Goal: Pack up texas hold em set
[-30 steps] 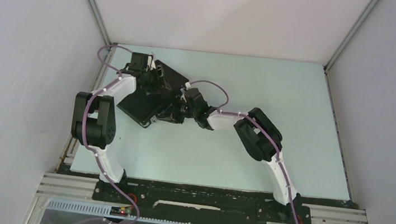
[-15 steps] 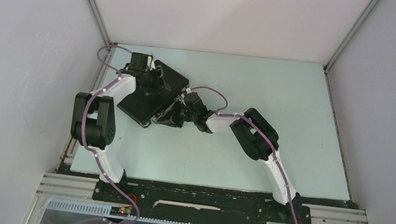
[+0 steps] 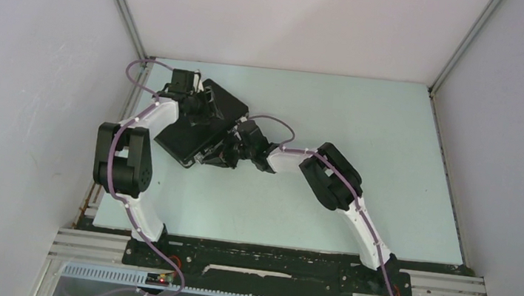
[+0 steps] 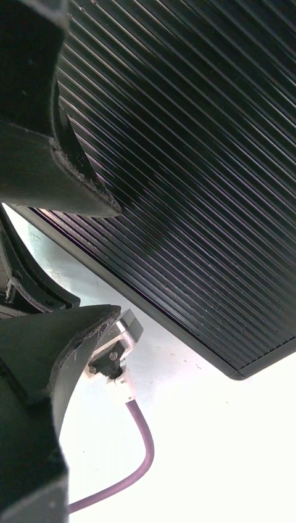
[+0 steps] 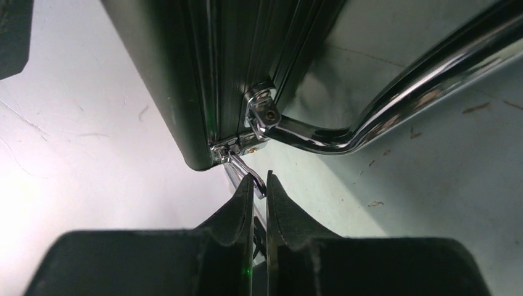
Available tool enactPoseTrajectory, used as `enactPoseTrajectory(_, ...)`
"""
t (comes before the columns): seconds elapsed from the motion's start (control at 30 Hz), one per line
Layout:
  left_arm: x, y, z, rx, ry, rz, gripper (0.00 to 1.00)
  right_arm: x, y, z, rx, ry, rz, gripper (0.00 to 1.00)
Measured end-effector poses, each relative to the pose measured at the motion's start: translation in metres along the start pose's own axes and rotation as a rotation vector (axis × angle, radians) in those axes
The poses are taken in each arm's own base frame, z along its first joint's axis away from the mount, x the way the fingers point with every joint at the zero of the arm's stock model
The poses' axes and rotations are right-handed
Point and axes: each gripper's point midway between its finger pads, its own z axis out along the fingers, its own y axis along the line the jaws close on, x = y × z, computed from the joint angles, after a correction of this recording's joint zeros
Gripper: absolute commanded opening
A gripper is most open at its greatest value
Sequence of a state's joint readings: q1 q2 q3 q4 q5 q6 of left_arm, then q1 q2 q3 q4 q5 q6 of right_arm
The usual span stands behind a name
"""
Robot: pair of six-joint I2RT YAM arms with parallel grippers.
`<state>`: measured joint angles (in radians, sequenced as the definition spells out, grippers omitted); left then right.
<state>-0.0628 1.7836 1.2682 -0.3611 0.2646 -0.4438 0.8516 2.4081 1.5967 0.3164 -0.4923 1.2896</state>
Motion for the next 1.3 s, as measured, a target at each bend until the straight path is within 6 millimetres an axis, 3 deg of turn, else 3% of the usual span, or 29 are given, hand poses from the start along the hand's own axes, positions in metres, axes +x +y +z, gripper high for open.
enactPoseTrajectory(0.27, 0.001, 0.001, -0.001, -0.001, 0.0, -0.003, 0.59, 0.0, -0.006, 0.009, 0.018, 0.002, 0.03, 0.28)
enactPoseTrajectory(0.37, 0.0, 0.003, -0.001, -0.002, -0.001, -0.006, 0.59, -0.005, -0.019, 0.014, 0.047, -0.029, 0.057, 0.32)
enactPoseTrajectory(0.6, -0.003, 0.007, -0.002, -0.008, -0.007, -0.015, 0.59, -0.011, -0.013, 0.017, 0.031, -0.047, 0.059, 0.35)
enactPoseTrajectory(0.73, -0.003, 0.006, -0.003, -0.002, -0.005, -0.016, 0.61, -0.012, -0.014, 0.014, 0.032, -0.056, 0.036, 0.41)
enactPoseTrajectory(0.97, -0.003, 0.001, -0.007, 0.024, -0.013, -0.012, 0.64, -0.018, -0.019, -0.028, 0.111, -0.126, -0.111, 0.5)
enactPoseTrajectory(1.13, -0.01, -0.008, -0.015, 0.047, -0.043, 0.003, 0.68, -0.03, -0.005, -0.066, 0.14, -0.174, -0.238, 0.57)
enactPoseTrajectory(1.3, -0.015, -0.031, -0.035, 0.087, -0.097, 0.049, 0.75, -0.035, 0.014, -0.112, 0.179, -0.234, -0.368, 0.76)
